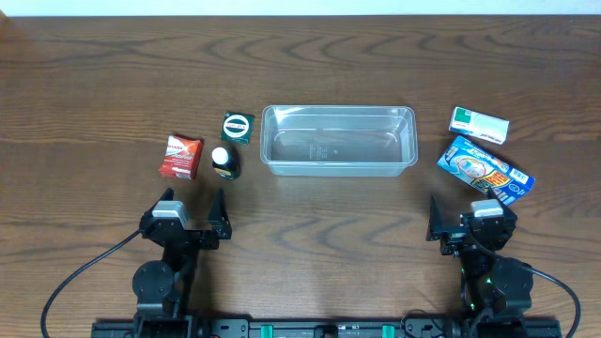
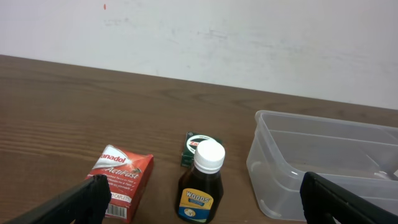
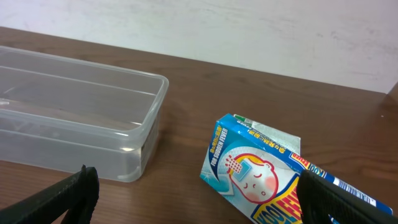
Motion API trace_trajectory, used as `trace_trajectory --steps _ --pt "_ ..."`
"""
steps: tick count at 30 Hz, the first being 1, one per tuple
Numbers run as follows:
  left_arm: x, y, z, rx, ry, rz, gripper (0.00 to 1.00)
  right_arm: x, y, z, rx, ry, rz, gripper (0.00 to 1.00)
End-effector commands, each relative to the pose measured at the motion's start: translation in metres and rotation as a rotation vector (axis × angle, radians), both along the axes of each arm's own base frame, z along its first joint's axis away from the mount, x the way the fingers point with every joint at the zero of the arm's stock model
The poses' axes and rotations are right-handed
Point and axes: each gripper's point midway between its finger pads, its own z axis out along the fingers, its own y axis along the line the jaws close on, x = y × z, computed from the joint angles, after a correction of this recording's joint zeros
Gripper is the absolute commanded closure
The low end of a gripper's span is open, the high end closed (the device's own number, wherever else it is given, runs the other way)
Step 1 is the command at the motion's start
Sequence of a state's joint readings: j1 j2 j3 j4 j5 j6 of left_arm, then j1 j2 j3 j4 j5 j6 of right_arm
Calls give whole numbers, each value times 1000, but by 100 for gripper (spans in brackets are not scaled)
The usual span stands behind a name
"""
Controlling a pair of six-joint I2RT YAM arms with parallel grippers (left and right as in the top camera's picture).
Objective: Pack container
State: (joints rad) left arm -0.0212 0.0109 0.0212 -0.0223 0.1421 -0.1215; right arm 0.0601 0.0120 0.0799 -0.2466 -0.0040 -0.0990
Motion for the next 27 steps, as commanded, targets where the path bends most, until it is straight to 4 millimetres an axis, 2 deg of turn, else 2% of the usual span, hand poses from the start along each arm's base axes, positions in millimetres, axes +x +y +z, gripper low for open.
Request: trace_trajectory --steps 1,9,14,21,27 --pt "-1 1 -15 20 41 0 2 0 -1 -1 -13 -3 -3 1" --pt "-1 1 -15 20 41 0 2 1 8 10 9 -46 51 1" --pt "-1 1 -15 20 41 0 2 -1 15 27 36 -84 90 1" --pt "-1 1 -15 20 41 0 2 -4 18 89 99 -116 101 1" --pt "-1 1 -15 20 41 0 2 20 24 134 100 50 120 1"
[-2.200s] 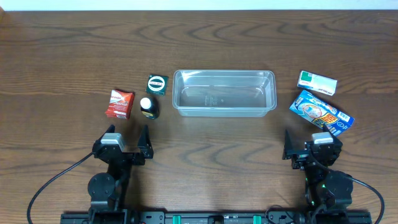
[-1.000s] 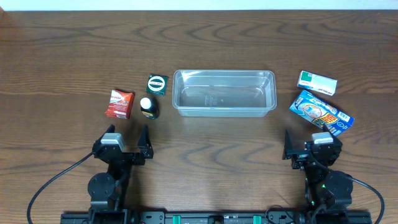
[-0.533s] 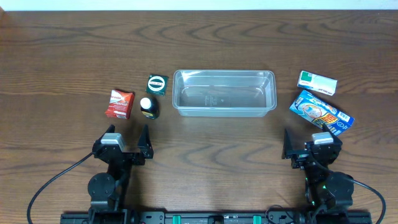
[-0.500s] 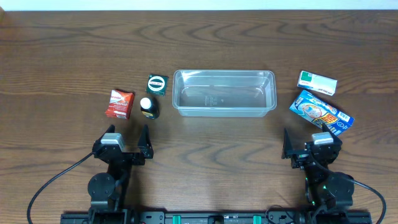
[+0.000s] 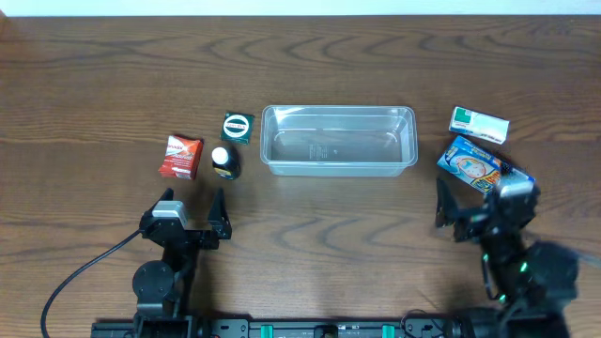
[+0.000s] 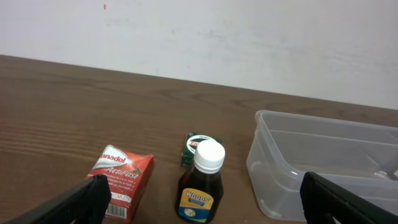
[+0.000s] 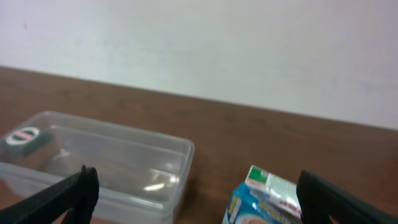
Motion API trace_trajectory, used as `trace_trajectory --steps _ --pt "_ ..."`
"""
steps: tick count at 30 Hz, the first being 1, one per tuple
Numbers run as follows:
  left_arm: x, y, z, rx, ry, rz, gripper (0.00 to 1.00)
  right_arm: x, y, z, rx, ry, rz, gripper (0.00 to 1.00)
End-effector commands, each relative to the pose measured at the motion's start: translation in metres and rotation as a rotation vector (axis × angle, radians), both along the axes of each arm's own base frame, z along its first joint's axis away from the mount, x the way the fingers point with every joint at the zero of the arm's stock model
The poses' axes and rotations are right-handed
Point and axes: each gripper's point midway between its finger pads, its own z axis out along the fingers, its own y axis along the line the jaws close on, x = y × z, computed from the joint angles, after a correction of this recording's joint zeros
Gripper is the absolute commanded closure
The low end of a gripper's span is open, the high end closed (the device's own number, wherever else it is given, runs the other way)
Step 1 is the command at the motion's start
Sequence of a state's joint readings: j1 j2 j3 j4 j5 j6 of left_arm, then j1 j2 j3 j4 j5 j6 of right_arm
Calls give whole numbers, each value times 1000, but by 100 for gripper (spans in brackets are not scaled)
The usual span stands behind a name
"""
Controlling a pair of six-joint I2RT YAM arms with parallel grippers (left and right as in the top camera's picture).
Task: Pack container
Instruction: 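Move right gripper to the blue fever-patch box and grasp it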
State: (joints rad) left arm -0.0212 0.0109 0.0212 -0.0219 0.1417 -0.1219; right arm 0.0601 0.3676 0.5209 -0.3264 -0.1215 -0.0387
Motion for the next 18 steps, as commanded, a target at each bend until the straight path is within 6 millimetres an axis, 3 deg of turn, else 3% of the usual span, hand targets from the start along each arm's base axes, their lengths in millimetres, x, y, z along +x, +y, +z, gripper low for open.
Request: trace_trajectory --steps 1,6,12,15,18 --pt "-1 1 -15 21 42 0 2 17 5 25 18 78 25 1" --pt "-1 1 -15 21 42 0 2 43 14 36 23 253 64 1" --pt "-1 1 -15 21 42 0 2 58 19 41 -39 489 131 1" --pt "-1 1 -15 21 42 0 2 62 9 42 -101 556 106 1" --pt "-1 1 -15 21 42 0 2 66 -16 38 -159 597 -18 1"
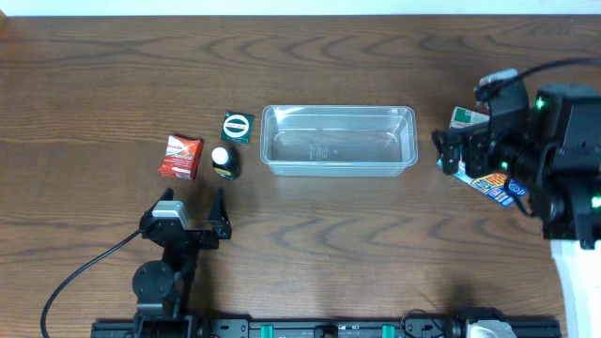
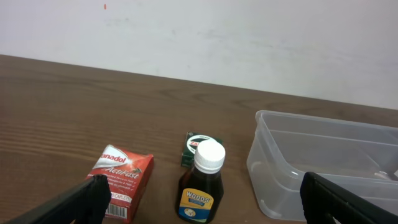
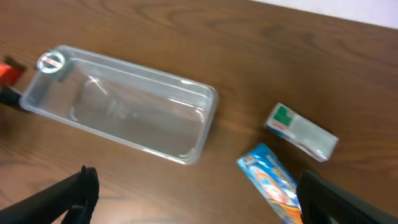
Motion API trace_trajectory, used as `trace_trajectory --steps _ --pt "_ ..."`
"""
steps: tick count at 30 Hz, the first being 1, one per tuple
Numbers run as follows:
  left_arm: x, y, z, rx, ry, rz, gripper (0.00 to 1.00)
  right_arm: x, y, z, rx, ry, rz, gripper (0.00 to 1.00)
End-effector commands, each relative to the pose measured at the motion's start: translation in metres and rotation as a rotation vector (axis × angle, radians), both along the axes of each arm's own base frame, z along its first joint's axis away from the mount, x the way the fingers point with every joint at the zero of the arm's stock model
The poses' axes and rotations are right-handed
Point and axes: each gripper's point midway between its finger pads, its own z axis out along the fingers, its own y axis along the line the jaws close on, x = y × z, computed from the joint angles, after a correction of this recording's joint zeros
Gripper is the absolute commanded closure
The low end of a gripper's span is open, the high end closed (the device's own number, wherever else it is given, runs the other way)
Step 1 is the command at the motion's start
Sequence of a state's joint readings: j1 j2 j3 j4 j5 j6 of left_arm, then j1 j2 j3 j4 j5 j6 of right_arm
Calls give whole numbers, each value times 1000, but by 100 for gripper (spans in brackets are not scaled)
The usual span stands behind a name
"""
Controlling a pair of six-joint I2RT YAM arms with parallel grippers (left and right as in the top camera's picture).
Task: Pack container
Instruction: 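Move right gripper to the blue fever-patch box and grasp it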
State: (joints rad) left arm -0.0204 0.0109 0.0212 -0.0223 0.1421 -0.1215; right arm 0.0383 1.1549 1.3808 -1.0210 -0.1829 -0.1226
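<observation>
The clear plastic container (image 1: pixel 338 141) stands empty at the table's middle. Left of it are a red Panadol box (image 1: pixel 179 157), a dark Woods syrup bottle (image 1: pixel 224 162) with a white cap, and a small green box (image 1: pixel 238 127). To its right lie a green-and-white box (image 3: pixel 301 132) and a blue fever-patch box (image 3: pixel 270 183). My left gripper (image 2: pixel 199 208) rests low near the front edge, open, facing the bottle. The right gripper (image 3: pixel 199 205) hangs open high above the blue box, holding nothing.
The wooden table (image 1: pixel 319 244) runs to a white wall at the back. My right arm (image 1: pixel 554 131) covers part of the two right-hand boxes in the overhead view. Cables trail from both arm bases at the front edge.
The right arm has risen and moved toward the back, and its camera now looks down on the container and both right-hand boxes. The left arm and all objects are where they were.
Both grippers first rested open at the front edge, the right one low behind the blue box. The right gripper was then lifted a little, and now it is high over the right-hand boxes, still open. No object has moved.
</observation>
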Motion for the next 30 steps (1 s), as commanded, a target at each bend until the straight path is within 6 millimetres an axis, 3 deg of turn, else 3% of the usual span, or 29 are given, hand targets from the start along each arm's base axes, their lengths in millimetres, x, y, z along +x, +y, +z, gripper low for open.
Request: trace_trajectory --steps 1,9,17,25,30 --pt "-1 1 -15 20 41 -1 2 4 -32 4 -147 -8 -83 1" --pt "-1 1 -15 20 41 -1 2 -2 -81 -23 -326 105 -97 1" --pt "-1 1 -15 20 41 -1 2 22 -119 -58 -310 207 -183 1" --pt "-1 1 -15 20 41 -1 2 43 -122 -126 -265 399 -143 1" --pt "-1 1 -15 20 41 -1 2 47 -115 -159 -213 490 -106 6"
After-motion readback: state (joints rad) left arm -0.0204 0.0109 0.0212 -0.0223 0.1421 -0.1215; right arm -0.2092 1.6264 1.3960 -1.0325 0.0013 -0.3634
